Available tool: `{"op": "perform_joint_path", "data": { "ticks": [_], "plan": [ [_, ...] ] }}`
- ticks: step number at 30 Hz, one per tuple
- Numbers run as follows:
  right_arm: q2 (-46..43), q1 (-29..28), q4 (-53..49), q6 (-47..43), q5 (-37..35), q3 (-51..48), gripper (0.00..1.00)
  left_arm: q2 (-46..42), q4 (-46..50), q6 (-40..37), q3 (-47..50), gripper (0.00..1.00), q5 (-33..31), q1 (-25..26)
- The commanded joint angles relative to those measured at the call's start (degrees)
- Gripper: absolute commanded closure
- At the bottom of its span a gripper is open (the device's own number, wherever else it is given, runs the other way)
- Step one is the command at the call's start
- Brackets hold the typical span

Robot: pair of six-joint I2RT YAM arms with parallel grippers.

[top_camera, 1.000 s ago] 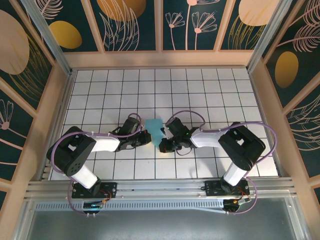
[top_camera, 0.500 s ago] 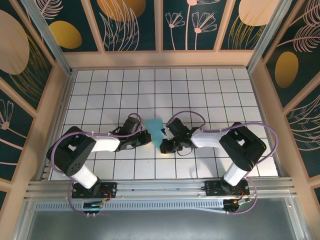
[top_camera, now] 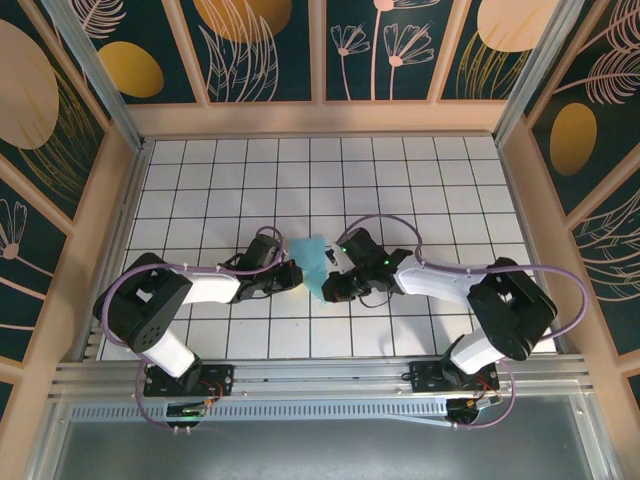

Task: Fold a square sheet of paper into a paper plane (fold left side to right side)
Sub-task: Third fold the triangle at the center of the table.

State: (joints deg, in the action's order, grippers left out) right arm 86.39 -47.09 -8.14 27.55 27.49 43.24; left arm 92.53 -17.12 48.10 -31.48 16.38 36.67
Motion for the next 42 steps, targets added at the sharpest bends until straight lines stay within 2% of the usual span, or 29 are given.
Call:
{"op": "perform_joint_path", "data": {
  "ticks": [1, 7, 26, 34, 42],
  "plan": [
    [1.7, 0.3, 4.8, 1.3, 2.1, 1.7, 1.00, 1.3, 6.2, -0.1, 0.6, 1.00, -4.7, -0.4],
    [7.6, 0.3, 9.7, 2.7, 1.9, 3.1, 1.00, 1.4, 6.1, -0.1, 0.5, 1.00, -4.5, -0.3],
    [13.8, 0.9, 5.8, 2.9, -4.7, 3.4, 1.00, 1.1, 5.0, 0.0, 0.4, 1.00, -3.6, -0.4],
    [15.0, 0.9, 3.9, 2.9, -5.3, 2.4, 1.00, -4.0, 2.2, 1.1, 0.8, 0.99, -2.5, -0.4],
    [15.3, 0.4, 3.4, 3.6, -6.7, 1.3, 1.00, -11.4, -3.3, 2.1, 5.1, 1.00, 0.3, -0.4]
  ]
}}
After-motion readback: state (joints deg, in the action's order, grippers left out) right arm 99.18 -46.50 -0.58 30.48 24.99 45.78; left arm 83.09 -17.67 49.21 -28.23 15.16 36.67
